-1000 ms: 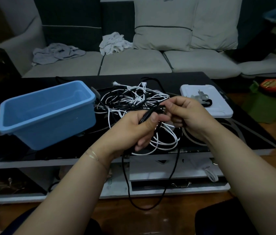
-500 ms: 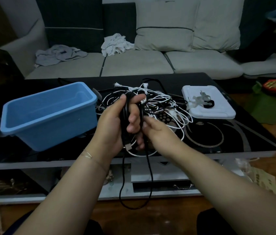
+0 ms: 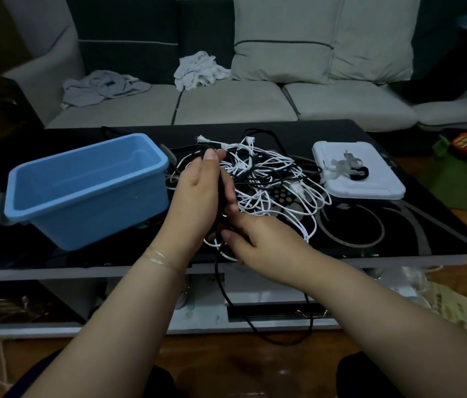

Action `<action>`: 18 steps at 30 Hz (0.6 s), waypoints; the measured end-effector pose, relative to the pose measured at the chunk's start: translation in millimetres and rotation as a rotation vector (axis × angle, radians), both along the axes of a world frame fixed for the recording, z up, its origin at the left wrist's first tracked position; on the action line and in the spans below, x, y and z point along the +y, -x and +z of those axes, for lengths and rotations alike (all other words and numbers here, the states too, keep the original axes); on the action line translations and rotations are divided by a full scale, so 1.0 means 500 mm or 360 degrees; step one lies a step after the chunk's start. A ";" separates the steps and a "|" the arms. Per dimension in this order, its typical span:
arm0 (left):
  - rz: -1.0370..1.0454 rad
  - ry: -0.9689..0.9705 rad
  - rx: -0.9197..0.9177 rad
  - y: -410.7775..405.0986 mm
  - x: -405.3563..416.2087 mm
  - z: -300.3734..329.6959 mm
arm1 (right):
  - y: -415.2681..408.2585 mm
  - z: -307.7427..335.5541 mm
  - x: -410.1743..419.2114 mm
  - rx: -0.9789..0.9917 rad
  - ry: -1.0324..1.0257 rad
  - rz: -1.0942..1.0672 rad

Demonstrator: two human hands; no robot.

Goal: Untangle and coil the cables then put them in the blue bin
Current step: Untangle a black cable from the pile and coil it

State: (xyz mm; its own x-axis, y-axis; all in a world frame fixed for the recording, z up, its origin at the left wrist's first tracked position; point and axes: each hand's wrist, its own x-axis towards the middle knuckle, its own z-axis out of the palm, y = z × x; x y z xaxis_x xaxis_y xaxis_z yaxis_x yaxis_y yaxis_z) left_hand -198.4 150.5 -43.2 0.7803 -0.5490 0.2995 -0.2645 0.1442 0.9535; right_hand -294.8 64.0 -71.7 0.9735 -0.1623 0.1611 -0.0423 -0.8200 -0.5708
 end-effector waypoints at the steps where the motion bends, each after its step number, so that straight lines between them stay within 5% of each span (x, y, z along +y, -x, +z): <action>1: 0.0026 -0.0063 -0.0077 -0.001 -0.001 -0.001 | 0.000 0.002 -0.002 0.0023 0.0026 0.0027; 5: 0.0151 -0.0362 -0.0432 -0.003 -0.003 -0.011 | 0.009 0.012 -0.006 0.0088 0.0042 0.0107; 11: 0.0135 -0.0969 -0.0996 0.001 0.003 -0.022 | 0.016 0.033 -0.027 -0.0192 0.0452 -0.0207; 15: -0.0366 -0.1015 -0.0641 0.010 0.005 -0.016 | 0.021 0.041 -0.051 -0.0307 0.0626 -0.0387; 18: -0.0589 -0.0977 -0.0454 0.010 0.005 -0.015 | 0.027 0.050 -0.070 -0.0257 0.0449 -0.0364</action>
